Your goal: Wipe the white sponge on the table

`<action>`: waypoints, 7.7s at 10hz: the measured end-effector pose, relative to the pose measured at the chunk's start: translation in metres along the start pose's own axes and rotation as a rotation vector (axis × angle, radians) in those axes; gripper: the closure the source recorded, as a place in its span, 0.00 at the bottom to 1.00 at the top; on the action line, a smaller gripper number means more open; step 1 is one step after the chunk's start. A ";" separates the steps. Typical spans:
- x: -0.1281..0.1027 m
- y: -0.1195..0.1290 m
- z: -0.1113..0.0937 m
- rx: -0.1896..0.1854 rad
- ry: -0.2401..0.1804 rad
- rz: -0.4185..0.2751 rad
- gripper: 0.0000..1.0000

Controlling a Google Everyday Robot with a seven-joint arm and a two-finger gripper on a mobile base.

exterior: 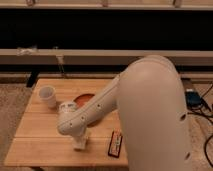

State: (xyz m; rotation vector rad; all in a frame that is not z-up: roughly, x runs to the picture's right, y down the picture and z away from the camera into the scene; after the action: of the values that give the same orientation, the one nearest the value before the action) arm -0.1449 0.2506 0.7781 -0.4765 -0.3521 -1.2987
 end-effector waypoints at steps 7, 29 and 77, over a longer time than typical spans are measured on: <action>-0.005 -0.033 0.002 -0.004 -0.007 -0.069 1.00; -0.021 -0.142 -0.004 0.032 0.006 -0.349 1.00; 0.027 -0.107 0.009 0.007 -0.043 -0.113 1.00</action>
State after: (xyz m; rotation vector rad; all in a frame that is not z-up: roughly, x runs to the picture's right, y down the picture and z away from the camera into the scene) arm -0.2424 0.2123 0.8139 -0.4847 -0.4247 -1.3978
